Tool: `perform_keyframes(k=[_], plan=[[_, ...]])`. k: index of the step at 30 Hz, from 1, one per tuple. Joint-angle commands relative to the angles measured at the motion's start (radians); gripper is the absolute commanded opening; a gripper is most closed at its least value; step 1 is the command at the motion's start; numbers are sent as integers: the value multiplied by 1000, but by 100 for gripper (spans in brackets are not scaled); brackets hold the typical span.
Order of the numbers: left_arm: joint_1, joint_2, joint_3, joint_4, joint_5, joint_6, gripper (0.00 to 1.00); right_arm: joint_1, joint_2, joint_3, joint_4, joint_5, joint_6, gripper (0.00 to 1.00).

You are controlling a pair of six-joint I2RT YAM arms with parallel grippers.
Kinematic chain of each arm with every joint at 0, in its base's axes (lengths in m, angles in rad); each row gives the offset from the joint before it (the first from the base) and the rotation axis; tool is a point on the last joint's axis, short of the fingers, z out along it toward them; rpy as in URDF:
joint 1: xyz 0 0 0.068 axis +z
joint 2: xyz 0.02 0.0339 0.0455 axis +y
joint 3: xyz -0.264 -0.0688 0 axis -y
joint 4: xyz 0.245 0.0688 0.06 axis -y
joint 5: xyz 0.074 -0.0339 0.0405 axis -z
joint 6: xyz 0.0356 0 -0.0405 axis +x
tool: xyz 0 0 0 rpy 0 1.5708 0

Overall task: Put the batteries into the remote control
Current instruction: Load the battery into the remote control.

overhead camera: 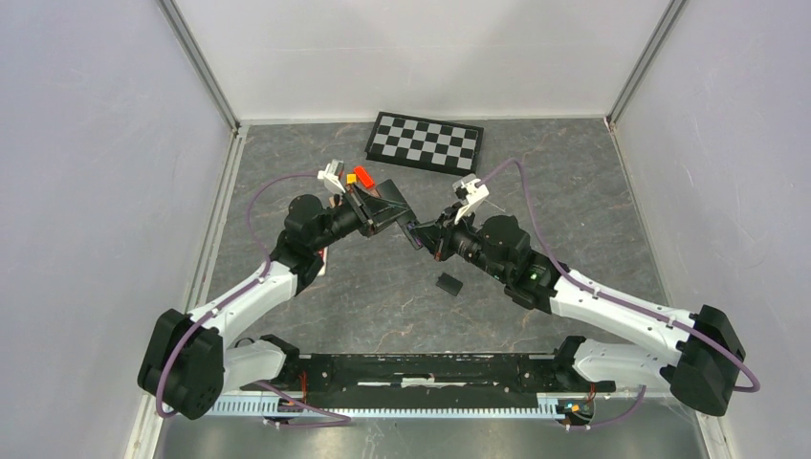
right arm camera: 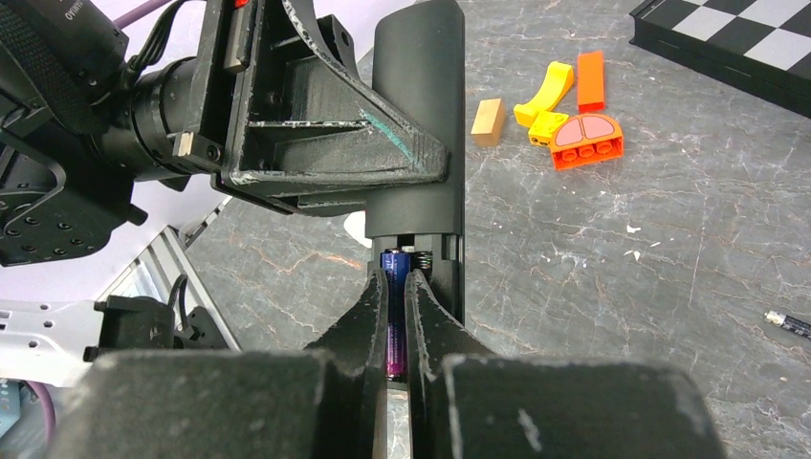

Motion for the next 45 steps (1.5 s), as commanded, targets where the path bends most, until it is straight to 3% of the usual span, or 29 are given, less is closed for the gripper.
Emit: perform_keyframes(k=[1, 11, 16, 21, 31, 37, 45], plan=[[2, -28, 95, 127, -26, -55, 2, 23, 9, -54, -93, -27, -26, 0], [3, -38, 113, 130, -24, -51, 2, 31, 24, -89, -140, 31, -21, 0], [3, -42, 117, 132, -7, -36, 2, 29, 70, -51, -282, 96, 90, 0], [4, -46, 109, 126, 6, -29, 2, 30, 120, -1, -277, 57, 97, 0], [13, -77, 59, 43, 30, 70, 2, 29, 101, 144, -327, 114, 44, 31], [17, -108, 24, 23, 48, 96, 2, 28, 30, 129, -270, 109, 69, 58], [35, -108, 21, 23, 93, 109, 2, 23, -82, 69, -168, 53, 82, 72]])
